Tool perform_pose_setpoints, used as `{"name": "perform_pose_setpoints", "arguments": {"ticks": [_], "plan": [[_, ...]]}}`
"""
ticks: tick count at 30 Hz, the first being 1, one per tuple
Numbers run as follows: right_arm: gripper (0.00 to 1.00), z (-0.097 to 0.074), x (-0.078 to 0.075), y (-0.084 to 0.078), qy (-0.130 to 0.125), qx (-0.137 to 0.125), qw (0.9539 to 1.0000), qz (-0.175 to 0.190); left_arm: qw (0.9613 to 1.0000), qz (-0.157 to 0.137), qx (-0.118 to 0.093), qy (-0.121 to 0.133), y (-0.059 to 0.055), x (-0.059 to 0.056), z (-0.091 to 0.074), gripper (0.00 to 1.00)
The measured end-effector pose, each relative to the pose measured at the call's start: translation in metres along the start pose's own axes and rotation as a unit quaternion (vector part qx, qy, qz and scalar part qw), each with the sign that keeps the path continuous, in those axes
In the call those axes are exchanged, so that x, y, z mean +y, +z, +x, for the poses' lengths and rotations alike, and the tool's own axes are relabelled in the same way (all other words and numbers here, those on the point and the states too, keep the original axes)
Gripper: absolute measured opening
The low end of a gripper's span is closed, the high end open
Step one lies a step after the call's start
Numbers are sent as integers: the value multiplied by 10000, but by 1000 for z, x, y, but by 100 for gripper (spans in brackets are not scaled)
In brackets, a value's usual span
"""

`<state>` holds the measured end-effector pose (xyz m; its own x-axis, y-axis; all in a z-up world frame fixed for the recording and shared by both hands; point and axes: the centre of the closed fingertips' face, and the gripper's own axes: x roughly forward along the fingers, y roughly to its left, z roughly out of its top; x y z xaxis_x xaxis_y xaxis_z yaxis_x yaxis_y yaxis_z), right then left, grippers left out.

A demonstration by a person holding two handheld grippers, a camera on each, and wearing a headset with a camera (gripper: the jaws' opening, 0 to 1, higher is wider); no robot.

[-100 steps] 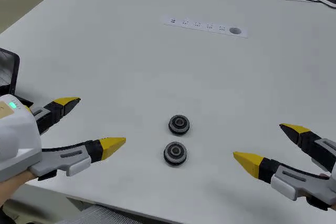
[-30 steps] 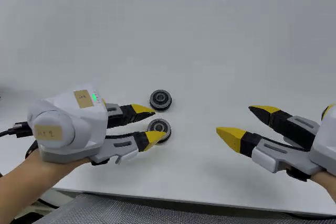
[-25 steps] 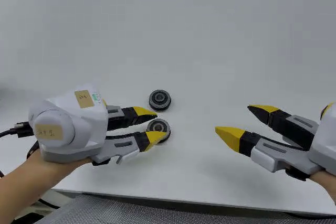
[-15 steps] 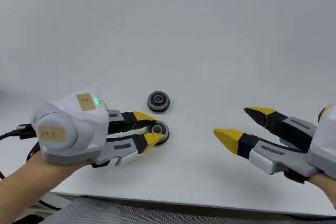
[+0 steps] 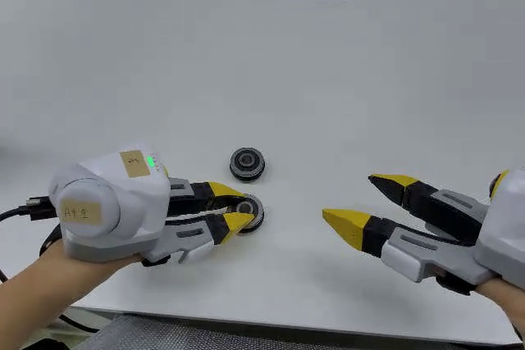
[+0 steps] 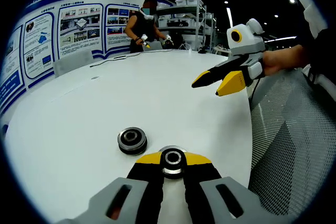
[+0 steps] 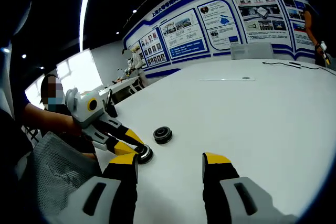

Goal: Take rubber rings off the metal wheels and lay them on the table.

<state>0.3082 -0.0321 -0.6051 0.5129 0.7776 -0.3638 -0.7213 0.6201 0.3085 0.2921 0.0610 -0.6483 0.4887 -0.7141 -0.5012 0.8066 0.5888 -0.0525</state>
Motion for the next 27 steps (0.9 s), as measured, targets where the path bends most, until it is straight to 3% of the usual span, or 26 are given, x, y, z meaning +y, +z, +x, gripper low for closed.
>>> {"name": "perform_pose_setpoints", "arguments": {"ticks": [5,6,9,16,25,27], "plan": [[51,17,24,13,551,-207,9973,435,10000,41,67,-52,0,0,1,15],[52,23,33,14,758,-196,9953,567,9999,77,124,-71,0,0,1,14],[57,34,46,15,1064,-171,9906,845,9996,108,223,-110,1,-1,2,14],[64,52,60,9,1407,61,9829,1187,9995,118,269,-113,0,-1,2,13],[70,69,69,-1,1620,316,9739,1561,9986,227,420,-225,-1,-2,2,13],[71,72,75,-3,1779,404,9665,1804,9985,242,427,-236,-1,-2,2,13]]}}
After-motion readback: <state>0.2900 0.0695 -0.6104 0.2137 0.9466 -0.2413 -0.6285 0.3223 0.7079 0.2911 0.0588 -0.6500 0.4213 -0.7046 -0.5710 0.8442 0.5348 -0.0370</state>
